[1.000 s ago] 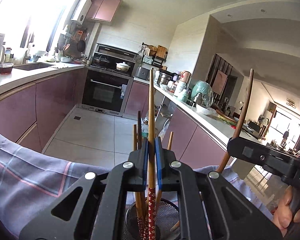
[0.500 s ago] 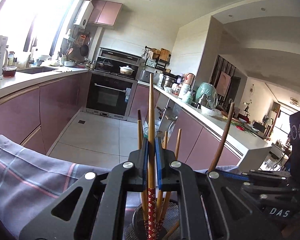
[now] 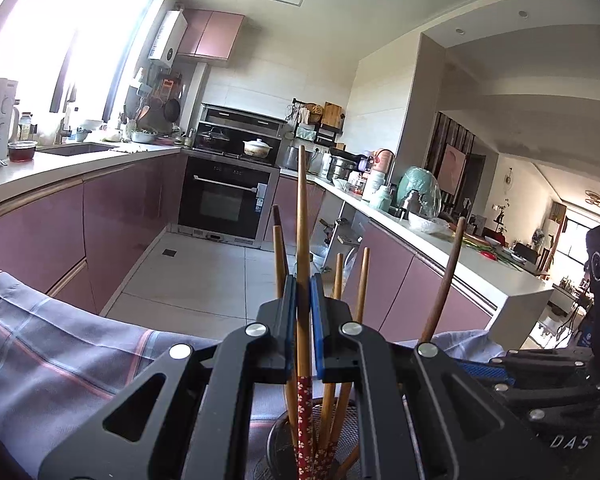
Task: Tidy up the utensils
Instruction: 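Lower the held chopstick into the mesh cup, then open the right gripper and withdraw from the mesh cup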
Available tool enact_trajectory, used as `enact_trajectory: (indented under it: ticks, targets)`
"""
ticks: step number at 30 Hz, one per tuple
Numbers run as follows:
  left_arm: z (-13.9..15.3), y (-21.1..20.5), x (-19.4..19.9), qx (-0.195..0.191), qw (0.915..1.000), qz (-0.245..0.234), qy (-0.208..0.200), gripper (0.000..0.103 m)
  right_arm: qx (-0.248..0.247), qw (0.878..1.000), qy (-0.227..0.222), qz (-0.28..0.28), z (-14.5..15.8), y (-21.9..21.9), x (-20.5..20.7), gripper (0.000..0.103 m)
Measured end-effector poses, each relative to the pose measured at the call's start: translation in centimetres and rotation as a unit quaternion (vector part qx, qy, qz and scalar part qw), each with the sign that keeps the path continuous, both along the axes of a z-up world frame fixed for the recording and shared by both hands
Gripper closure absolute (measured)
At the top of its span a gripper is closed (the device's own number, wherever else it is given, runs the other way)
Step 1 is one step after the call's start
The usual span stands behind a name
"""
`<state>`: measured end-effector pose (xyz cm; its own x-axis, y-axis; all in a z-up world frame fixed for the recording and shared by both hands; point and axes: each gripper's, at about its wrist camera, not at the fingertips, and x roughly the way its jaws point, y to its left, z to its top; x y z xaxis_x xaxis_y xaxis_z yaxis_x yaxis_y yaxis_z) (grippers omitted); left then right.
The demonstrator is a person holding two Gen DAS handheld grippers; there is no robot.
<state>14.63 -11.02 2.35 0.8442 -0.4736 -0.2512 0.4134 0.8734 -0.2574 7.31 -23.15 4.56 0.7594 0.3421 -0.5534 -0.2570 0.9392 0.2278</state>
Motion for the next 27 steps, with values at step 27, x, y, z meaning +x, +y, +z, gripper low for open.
enact_trajectory:
  ticks: [27]
  targets:
    - [-3.7, 3.4, -3.1, 0.090, 0.9916, -0.037, 0.085, 0.065, 0.032, 0.999, 0.025, 0.012, -2.7, -0.3, -2.6, 0.079]
